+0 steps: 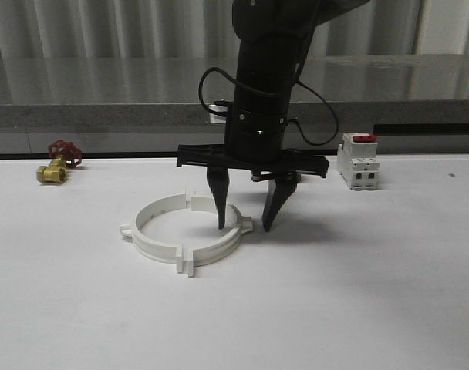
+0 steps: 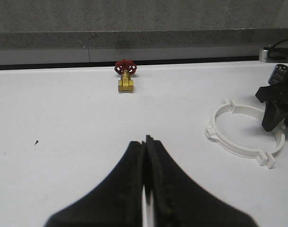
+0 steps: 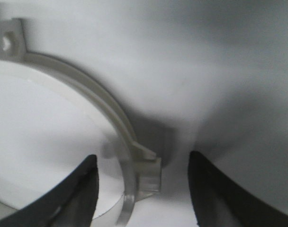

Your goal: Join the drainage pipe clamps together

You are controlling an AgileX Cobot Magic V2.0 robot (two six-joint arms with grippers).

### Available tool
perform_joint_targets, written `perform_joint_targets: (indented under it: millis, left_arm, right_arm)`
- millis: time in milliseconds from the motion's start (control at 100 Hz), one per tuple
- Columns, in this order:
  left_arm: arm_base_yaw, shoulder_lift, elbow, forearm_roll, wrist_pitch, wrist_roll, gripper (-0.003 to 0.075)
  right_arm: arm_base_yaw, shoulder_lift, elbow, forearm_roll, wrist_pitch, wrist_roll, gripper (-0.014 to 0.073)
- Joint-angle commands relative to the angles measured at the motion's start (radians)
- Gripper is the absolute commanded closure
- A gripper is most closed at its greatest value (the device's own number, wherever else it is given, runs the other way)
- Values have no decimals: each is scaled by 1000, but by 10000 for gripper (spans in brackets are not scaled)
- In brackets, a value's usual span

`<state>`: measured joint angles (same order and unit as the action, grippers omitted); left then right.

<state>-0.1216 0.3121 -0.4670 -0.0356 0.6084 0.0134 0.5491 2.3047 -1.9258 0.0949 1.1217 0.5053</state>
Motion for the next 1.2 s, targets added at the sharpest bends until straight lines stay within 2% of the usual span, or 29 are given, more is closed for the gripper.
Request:
perform_joint_targets:
  millis: [0, 470, 560, 720, 830, 1010, 1190]
  left_arm:
    - [2, 9, -26, -3, -78, 2, 741]
    - [2, 9, -26, -3, -78, 2, 741]
    - [2, 9, -26, -3, -78, 2, 741]
    - [2, 9, -26, -3, -78, 2, 741]
    - [2, 9, -26, -3, -78, 2, 741]
    - [2, 9, -26, -3, -78, 2, 741]
    - [2, 9, -26, -3, -78, 2, 741]
  right_arm:
    - [-1, -68, -27, 8, -18, -2, 116]
    - [-1, -138, -24, -13, 171, -161, 128]
    - [-1, -163, -12, -20, 180, -177, 216]
    - [-2, -238, 76, -84, 177, -176, 513]
    - [-5, -292, 143, -124, 163, -176, 664]
    - [-35, -371, 248, -150, 135, -177, 654]
    - [-111, -475, 391, -149, 69, -177, 654]
